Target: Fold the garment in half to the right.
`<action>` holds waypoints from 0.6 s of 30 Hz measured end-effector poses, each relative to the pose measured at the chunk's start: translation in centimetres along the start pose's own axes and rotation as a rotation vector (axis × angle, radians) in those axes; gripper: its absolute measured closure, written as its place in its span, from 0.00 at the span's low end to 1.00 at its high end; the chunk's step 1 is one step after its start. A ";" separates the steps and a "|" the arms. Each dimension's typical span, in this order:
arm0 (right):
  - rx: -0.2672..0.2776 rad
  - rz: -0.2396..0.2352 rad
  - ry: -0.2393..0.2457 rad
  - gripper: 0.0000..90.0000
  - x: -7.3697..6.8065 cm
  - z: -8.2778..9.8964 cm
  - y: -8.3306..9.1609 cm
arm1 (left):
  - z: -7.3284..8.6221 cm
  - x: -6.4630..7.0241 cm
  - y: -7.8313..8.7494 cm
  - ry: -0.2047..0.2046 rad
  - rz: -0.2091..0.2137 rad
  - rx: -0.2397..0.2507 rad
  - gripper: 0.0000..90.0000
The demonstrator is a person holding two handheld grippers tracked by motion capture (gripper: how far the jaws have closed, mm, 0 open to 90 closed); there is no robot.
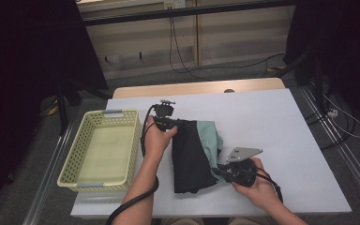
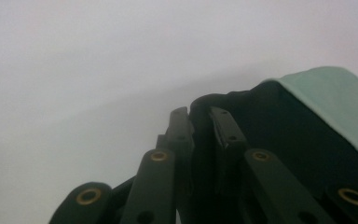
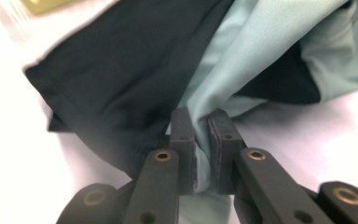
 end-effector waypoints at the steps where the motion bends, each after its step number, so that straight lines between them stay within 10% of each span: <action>1: 0.012 -0.007 -0.002 0.92 -0.1 -0.2 0.1 | -0.1 0.0 0.1 0.002 -0.003 0.001 0.89; 18: 0.068 0.004 0.036 0.92 -1.1 -1.3 0.4 | -2.3 -0.3 2.3 -0.025 -0.033 -0.052 0.89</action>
Point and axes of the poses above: each handheld gripper's, and its own axes: y roughly backward along the jaws, z roughly out of its underside, x roughly to its right, the point moved 2 cm from there along -y, roughly forward along the jaws, and after that the axes turned 9 degrees about -z, right-handed, at the moved point
